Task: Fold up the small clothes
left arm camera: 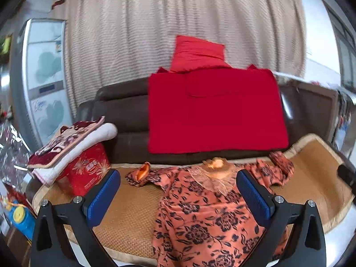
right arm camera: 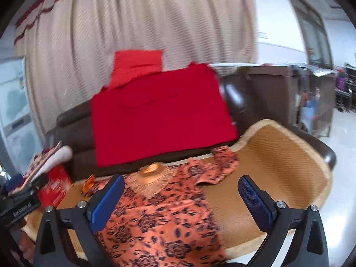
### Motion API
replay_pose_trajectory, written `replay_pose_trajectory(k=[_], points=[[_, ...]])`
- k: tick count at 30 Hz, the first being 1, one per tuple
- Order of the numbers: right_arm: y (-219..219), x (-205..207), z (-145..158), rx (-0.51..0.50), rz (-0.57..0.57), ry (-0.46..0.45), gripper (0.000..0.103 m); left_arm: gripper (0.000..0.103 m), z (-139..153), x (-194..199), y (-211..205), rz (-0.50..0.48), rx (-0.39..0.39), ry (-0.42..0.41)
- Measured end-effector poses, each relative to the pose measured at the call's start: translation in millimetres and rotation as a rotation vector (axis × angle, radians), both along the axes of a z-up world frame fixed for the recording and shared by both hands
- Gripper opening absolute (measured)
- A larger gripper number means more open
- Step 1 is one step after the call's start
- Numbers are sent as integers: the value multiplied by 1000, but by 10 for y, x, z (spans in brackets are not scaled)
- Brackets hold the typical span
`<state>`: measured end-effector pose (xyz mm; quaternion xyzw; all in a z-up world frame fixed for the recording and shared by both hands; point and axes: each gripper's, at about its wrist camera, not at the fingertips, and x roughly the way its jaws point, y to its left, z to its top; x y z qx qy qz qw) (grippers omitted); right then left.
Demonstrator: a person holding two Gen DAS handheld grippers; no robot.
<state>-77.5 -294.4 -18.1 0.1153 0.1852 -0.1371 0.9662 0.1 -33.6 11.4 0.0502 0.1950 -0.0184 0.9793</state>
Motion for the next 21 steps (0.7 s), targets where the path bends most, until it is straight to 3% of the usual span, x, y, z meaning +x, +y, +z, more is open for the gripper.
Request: replay_pose_trajectory(k=[9,21], points=[[508,388,57,-33,93,4,103,103,96,154,528,102,-49,-36],[804,586,73,-72,159,20,103,103,51,240,636,140,-37,-32]])
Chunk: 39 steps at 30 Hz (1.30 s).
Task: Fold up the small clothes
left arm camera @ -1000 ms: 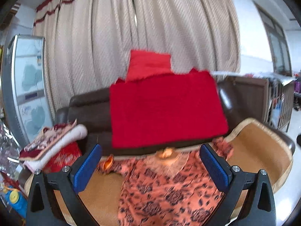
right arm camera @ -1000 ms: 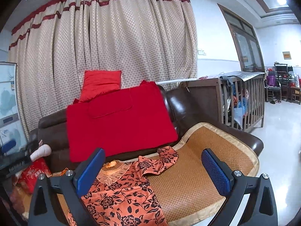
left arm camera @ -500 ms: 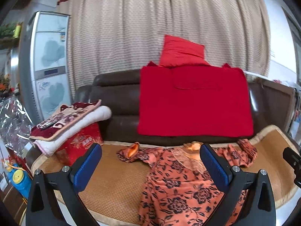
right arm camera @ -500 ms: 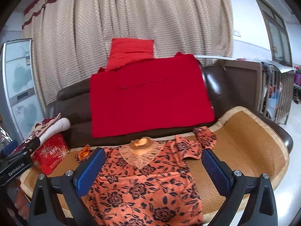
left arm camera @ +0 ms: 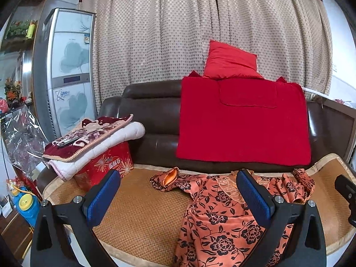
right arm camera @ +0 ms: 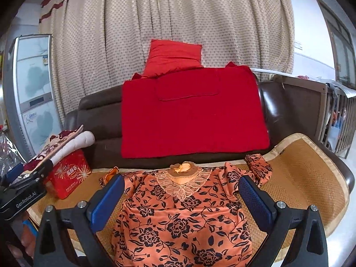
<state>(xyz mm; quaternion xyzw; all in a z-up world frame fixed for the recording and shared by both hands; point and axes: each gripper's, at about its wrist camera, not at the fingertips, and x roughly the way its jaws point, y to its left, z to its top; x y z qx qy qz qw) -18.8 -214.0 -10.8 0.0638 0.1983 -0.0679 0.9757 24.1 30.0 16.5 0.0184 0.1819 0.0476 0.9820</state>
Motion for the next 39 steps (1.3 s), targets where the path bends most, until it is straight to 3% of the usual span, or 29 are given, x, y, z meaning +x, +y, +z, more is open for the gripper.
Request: replay_pose_trajectory(k=[39], points=[[-163,217,-174,35,1,37,103,103,-76,227,-165,6,64,17]])
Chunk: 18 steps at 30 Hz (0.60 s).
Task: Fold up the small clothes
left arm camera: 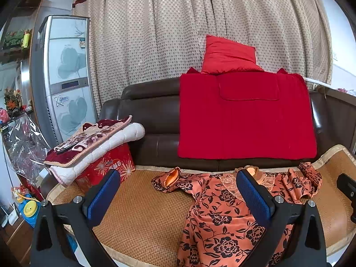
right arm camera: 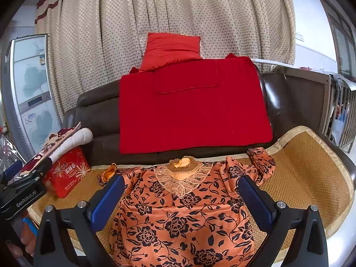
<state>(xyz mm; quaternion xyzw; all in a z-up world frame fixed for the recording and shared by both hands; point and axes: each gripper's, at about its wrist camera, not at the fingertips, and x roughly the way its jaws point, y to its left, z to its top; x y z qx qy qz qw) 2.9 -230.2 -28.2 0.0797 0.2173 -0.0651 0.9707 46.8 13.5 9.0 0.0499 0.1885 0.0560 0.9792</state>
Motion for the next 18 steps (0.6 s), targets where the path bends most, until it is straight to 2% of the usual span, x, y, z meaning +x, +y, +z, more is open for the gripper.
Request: replay_pose_trajectory(k=[5,8,11,15,18], points=[[-97,128,-97,19,-1,21,103,103,-91,174,-105,-2,12,14],[-350,289,-250,52,30,49,103,103,-197,375,-238,-2,24,15],[-867,404,-516,87,-15,84,103,103,-409,734,-414,-40,-16,29],[-1752,630,-968,117,-194,178,103,103,-913,1413,-690,-92,-110,110],[-2194,938,-1220,132,-247,259,103,103,-1271,1794,-816,-64,-109,142]])
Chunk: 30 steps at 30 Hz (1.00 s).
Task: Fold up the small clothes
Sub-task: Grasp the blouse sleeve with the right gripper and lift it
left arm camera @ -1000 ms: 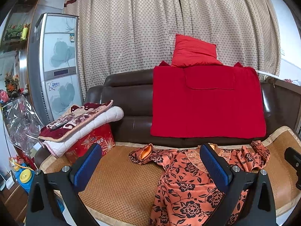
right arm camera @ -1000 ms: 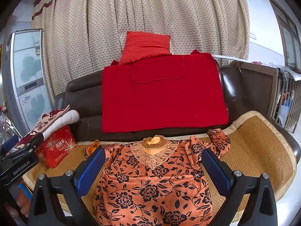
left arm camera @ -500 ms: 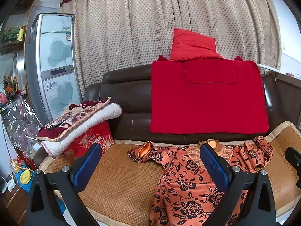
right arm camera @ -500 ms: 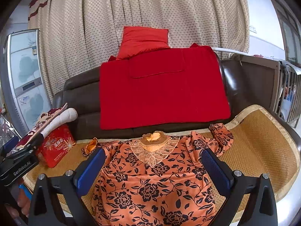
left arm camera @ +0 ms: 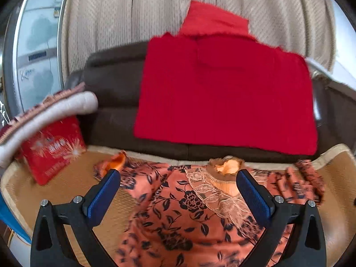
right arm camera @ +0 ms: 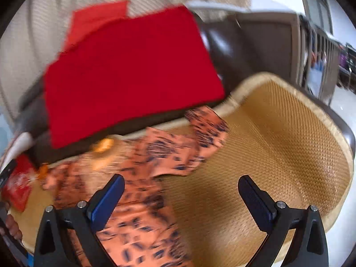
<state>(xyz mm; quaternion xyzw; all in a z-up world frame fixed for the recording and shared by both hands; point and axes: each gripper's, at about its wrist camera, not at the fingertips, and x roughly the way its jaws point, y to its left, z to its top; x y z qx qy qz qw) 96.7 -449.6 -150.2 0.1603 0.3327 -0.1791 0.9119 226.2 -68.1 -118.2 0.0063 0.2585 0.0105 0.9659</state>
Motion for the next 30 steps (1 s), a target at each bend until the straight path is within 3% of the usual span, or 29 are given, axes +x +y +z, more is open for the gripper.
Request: replay_pose_trajectory(k=[3,5,10,15,18,21,22,23,25,29,30], points=[[-307,493,-185,41,6,37,103,103,-303,269,-44,12,25,35],[-477,819,-269,-10,-37,55,103,103,-464,411,-27,32,51,49],[-900,1887,-765,-40,-62,207,101,103,-670,669,139,81,47,91],[-1132,2427,-1178,-12,-113,302,101,103,-761,863,114,118,44,97],[-1249,2473,-1402,-1,-159,355,101,103,-781,927,55,114,56,94],[-1324,2296,-1453,24,-200,297,79,103,-753,927,26,114,66,80],[-1359,2204,-1428,41,-217,260,62,103,-739,917,24,109,61,79],[-1403,2128,-1413,69,-230,229,36,103,-719,900,28,106,57,77],[-1535,1941,-1390,157,-265,170,20,103,-662,841,37,104,58,57],[-1638,1573,-1294,317,-308,35,16,103,-540,727,61,103,77,5],[-1608,1436,-1226,373,-291,-43,16,103,-501,696,79,98,72,-5]])
